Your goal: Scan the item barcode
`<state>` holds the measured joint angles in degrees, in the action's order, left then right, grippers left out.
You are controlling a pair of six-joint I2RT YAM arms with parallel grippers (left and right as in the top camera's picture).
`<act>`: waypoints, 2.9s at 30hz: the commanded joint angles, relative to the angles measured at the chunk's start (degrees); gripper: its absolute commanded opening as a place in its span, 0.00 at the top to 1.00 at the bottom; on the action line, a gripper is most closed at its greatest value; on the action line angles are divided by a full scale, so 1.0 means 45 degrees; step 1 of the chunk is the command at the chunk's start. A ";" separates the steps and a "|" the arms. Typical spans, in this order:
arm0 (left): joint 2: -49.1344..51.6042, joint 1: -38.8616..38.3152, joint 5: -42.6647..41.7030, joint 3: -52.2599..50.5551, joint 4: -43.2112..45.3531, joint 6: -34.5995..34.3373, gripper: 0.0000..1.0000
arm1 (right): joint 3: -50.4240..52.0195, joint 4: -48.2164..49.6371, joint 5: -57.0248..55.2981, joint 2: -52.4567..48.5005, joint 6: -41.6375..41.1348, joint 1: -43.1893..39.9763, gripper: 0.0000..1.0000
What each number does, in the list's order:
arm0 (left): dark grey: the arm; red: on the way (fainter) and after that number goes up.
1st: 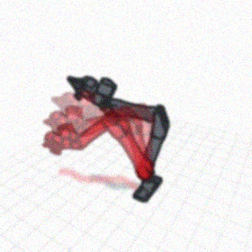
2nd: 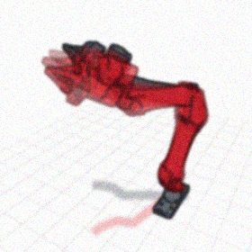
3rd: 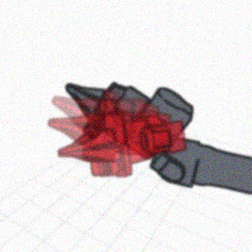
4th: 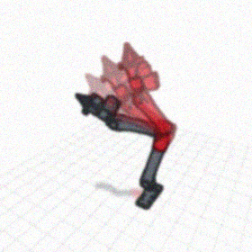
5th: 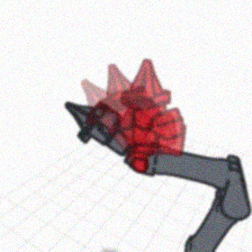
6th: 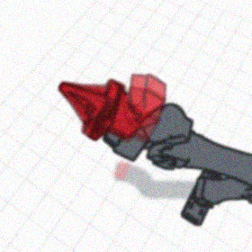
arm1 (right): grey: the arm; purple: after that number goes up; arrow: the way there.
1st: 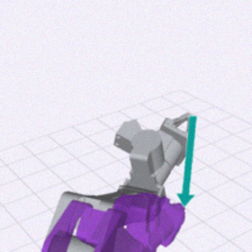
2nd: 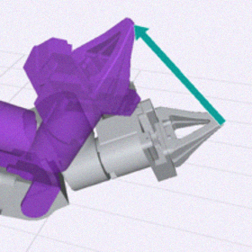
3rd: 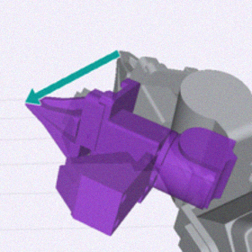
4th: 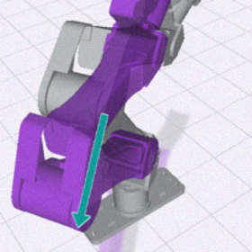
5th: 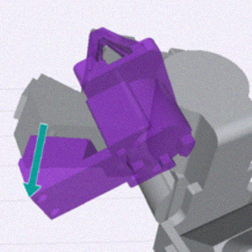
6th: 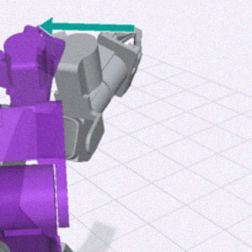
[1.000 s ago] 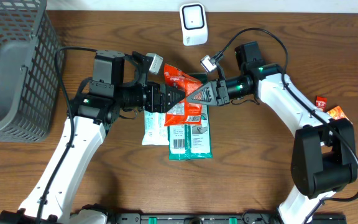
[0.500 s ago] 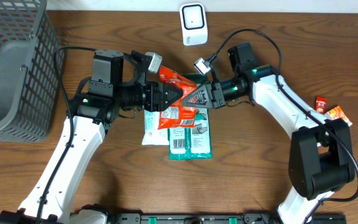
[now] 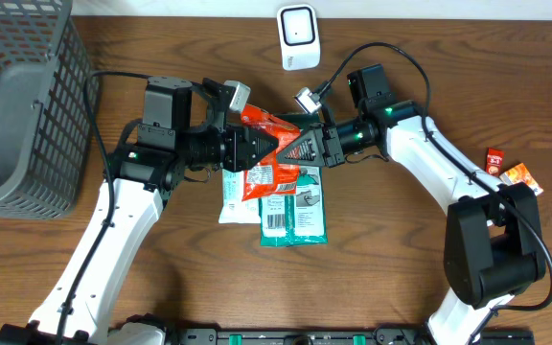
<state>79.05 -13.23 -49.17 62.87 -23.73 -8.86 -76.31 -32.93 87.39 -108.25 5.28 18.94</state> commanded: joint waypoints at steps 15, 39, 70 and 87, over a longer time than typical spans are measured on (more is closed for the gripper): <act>0.0068 -0.0209 0.0408 0.0146 0.0427 -0.0563 0.93 | -0.0010 0.0661 0.0452 0.0248 0.0121 -0.0379 0.47; 0.0763 -0.1579 0.6169 0.6747 -0.4226 0.0427 0.93 | -0.0019 -0.7810 -1.2293 0.0345 0.0117 -0.4940 0.23; 0.9539 -0.3453 1.1968 1.2104 0.0772 1.1254 0.93 | -0.0015 -0.8106 -1.6456 0.0340 -0.1642 -0.5236 0.01; 1.3250 -0.2837 1.1968 1.2104 0.7839 1.7238 0.93 | -0.0015 -0.8106 -1.6456 0.0340 -0.1642 -0.5236 0.01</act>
<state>138.39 -26.83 6.13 115.68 10.00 61.78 -76.31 -69.38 13.43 -108.22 -1.13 -4.58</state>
